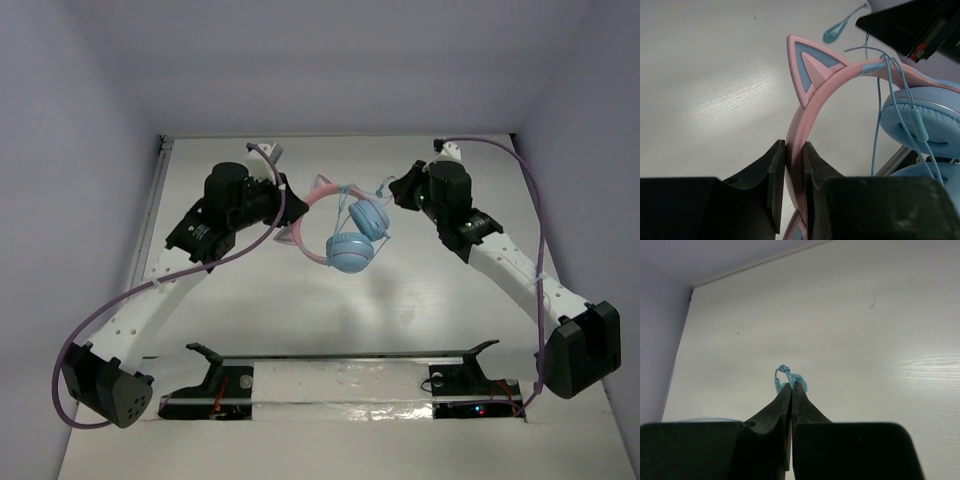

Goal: Wrap the headphones

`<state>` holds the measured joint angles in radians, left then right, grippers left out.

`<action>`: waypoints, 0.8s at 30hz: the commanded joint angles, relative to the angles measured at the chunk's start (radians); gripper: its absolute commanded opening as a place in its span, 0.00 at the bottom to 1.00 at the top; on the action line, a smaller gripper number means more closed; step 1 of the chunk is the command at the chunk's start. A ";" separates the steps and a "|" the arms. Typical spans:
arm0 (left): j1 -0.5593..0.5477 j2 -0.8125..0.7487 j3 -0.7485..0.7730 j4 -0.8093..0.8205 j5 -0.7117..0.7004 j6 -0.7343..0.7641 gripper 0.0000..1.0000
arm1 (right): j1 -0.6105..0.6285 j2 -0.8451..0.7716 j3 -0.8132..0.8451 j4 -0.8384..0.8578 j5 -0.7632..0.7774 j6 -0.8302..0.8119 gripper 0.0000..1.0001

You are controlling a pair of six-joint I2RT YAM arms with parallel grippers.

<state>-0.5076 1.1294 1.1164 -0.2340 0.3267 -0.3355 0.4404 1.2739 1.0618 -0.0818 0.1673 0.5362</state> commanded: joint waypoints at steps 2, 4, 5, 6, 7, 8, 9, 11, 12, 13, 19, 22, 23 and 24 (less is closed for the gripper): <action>0.015 -0.048 0.146 0.085 0.058 -0.054 0.00 | 0.000 -0.015 -0.068 0.125 -0.242 0.053 0.00; 0.015 -0.037 0.199 0.070 0.026 -0.057 0.00 | 0.000 -0.019 -0.114 0.164 -0.354 0.070 0.00; 0.015 -0.033 0.220 0.055 0.009 -0.057 0.00 | 0.000 -0.024 -0.128 0.172 -0.379 0.073 0.00; 0.024 -0.025 0.255 0.050 0.000 -0.060 0.00 | 0.000 -0.030 -0.152 0.183 -0.406 0.076 0.00; 0.024 -0.019 0.275 0.045 -0.006 -0.062 0.00 | 0.000 -0.037 -0.164 0.189 -0.452 0.077 0.00; 0.024 -0.010 0.296 0.026 -0.017 -0.063 0.00 | 0.000 -0.054 -0.174 0.194 -0.472 0.079 0.00; 0.024 0.004 0.331 0.019 -0.024 -0.068 0.00 | 0.000 -0.060 -0.184 0.194 -0.492 0.080 0.04; 0.034 0.018 0.365 0.004 -0.029 -0.069 0.00 | 0.000 -0.080 -0.200 0.162 -0.534 0.065 0.32; 0.034 0.032 0.378 -0.001 -0.034 -0.071 0.00 | 0.000 -0.093 -0.207 0.152 -0.535 0.061 0.43; 0.034 0.035 0.399 -0.008 -0.043 -0.069 0.00 | 0.000 -0.123 -0.224 0.130 -0.511 0.053 0.61; 0.034 0.043 0.421 -0.027 -0.066 -0.066 0.00 | 0.000 -0.271 -0.269 0.085 -0.339 0.082 0.77; 0.043 0.052 0.425 -0.036 -0.064 -0.066 0.00 | 0.000 -0.312 -0.252 0.085 -0.412 0.056 0.63; 0.043 0.052 0.428 -0.039 -0.061 -0.065 0.00 | 0.000 -0.326 -0.253 0.086 -0.431 0.038 0.35; 0.043 0.052 0.433 -0.041 -0.060 -0.065 0.00 | 0.000 -0.343 -0.270 0.099 -0.452 0.013 0.14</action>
<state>-0.4732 1.1931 1.4868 -0.3424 0.2615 -0.3649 0.4397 0.9695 0.7914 -0.0143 -0.2424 0.5900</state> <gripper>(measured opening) 0.138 0.257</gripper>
